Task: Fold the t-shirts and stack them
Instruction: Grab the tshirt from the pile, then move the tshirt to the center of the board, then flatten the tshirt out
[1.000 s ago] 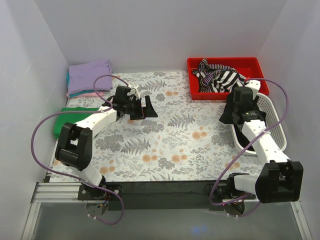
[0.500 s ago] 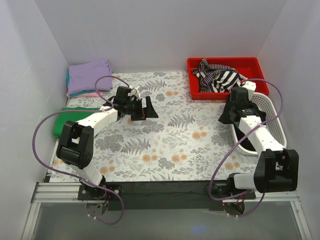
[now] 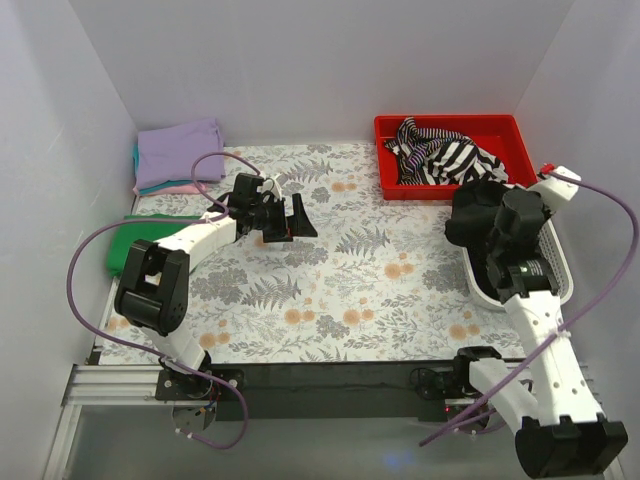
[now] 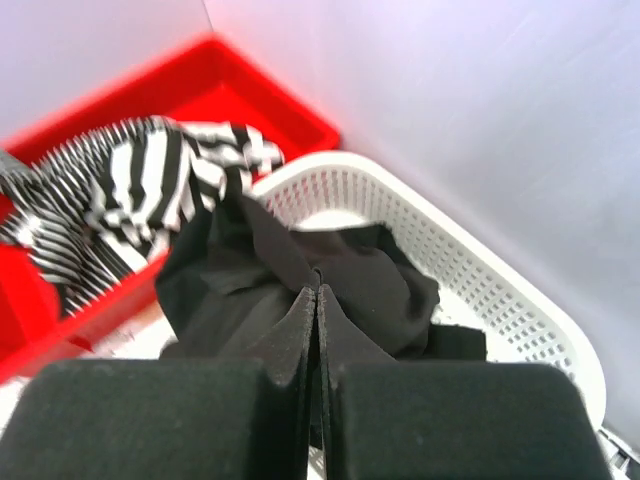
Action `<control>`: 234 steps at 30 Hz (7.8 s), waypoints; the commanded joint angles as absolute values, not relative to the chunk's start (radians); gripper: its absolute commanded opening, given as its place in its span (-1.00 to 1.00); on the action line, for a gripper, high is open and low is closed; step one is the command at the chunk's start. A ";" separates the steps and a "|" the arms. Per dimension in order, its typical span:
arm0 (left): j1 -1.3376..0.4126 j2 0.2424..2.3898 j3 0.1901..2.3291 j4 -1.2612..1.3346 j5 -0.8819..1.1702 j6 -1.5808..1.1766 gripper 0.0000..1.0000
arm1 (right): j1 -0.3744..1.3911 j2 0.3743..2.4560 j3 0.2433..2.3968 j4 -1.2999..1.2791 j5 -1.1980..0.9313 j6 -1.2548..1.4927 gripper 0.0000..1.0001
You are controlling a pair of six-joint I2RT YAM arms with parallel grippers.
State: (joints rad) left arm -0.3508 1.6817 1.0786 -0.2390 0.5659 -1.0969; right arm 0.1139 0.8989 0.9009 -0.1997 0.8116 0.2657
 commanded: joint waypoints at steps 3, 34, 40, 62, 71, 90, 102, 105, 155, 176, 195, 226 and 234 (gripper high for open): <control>-0.353 1.686 1.121 -0.235 0.597 -1.094 0.96 | 0.120 0.736 0.963 -0.110 0.771 0.200 -0.97; -0.331 1.361 1.019 -0.175 0.154 -1.193 0.96 | 0.638 1.399 1.622 -0.518 -0.570 0.049 -0.97; -0.324 1.350 1.035 -0.222 0.069 -1.187 0.96 | 0.692 1.463 1.494 -0.486 -0.324 0.080 0.03; -0.324 1.521 1.035 -0.268 0.344 -1.172 0.97 | 0.370 1.598 1.243 -0.391 -0.118 0.166 0.12; -0.324 1.503 1.002 -0.422 0.276 -1.166 0.97 | 0.665 1.600 1.197 -0.431 -0.319 0.091 0.18; -0.235 1.402 0.971 -0.492 -0.104 -1.359 0.96 | 1.011 1.813 1.356 -0.431 -0.184 0.011 0.22; -0.015 1.339 0.968 -0.488 -0.064 -1.315 0.96 | 1.114 2.000 1.736 -0.620 0.012 -0.107 0.26; -0.009 1.350 0.976 -0.491 -0.058 -1.315 0.96 | 1.153 2.037 1.790 -0.630 0.048 -0.123 0.27; -0.002 1.390 0.946 -0.413 0.141 -1.284 0.97 | 1.290 1.660 2.175 -0.595 0.723 -0.325 -0.97; -0.002 1.437 0.982 -0.371 0.336 -1.259 0.96 | 0.864 1.095 1.341 -0.678 1.100 0.115 -0.97; -0.003 1.468 0.957 -0.348 0.396 -1.238 0.96 | 0.719 1.356 1.307 -0.578 0.378 -0.086 0.25; -0.003 1.483 0.940 -0.342 0.394 -1.224 0.96 | 1.002 1.732 1.264 -0.410 0.032 -0.150 0.17; -0.003 1.494 0.946 -0.348 0.387 -1.220 0.96 | 1.009 1.809 1.296 -0.393 0.092 -0.161 0.14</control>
State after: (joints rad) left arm -0.0078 1.4975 0.9432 -0.3504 0.3908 -1.2343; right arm 1.0084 1.7943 1.2499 -0.4347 0.0509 -0.1600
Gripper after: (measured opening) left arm 0.982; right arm 0.575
